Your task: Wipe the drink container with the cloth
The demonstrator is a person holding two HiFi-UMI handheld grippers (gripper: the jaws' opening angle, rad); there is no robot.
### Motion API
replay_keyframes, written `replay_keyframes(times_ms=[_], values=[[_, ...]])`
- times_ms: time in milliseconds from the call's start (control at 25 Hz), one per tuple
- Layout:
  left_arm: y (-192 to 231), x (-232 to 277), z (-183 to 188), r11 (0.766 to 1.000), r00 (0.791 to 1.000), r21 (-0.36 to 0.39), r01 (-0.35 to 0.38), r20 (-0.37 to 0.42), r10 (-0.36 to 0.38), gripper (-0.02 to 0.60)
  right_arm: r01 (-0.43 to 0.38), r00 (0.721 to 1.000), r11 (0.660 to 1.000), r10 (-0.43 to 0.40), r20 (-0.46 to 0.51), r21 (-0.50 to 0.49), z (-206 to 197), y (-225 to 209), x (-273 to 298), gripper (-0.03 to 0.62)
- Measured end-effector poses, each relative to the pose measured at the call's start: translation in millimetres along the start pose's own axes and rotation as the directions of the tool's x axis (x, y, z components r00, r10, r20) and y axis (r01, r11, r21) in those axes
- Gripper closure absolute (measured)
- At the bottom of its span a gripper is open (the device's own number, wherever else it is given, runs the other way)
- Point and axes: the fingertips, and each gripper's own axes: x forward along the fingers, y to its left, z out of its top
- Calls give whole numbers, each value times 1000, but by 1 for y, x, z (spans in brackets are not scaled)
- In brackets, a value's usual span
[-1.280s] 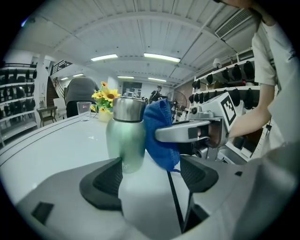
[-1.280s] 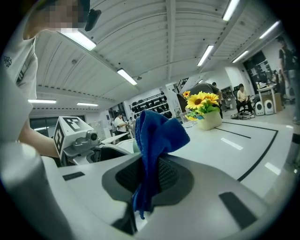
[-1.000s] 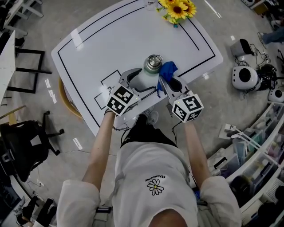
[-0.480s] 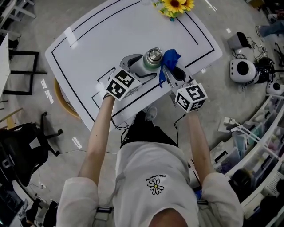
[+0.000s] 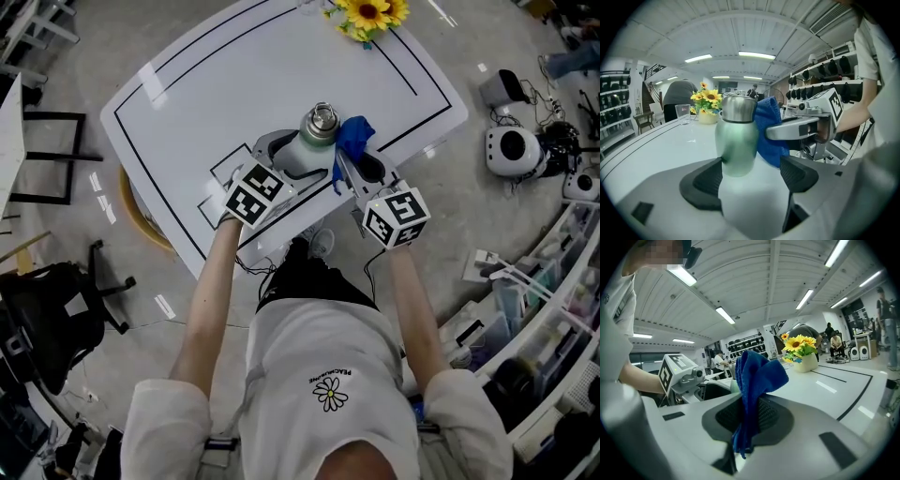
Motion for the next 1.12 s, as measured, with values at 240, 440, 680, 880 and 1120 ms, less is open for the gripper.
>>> replay_keyframes(times_ms=[240, 440, 680, 880, 1120], values=[[-22, -11, -8, 1000, 1000, -22, 3, -2, -3, 209, -46, 999, 999, 46, -5, -3, -5, 21, -2, 553], [-25, -12, -9, 1000, 1000, -19, 7, -1, -7, 209, -56, 998, 998, 56, -11, -4, -6, 24, -2, 553], [13, -18, 3, 998, 997, -37, -49, 50, 50, 198, -61, 998, 998, 61, -15, -15, -4, 23, 0, 553], [27, -3, 16, 1000, 999, -12, -12, 50, 13, 189, -44, 999, 999, 43, -13, -23, 0, 14, 2, 553], [23, 11, 7, 1000, 1000, 20, 14, 1, -14, 190, -11, 1000, 999, 11, -14, -47, 6, -9, 10, 553]])
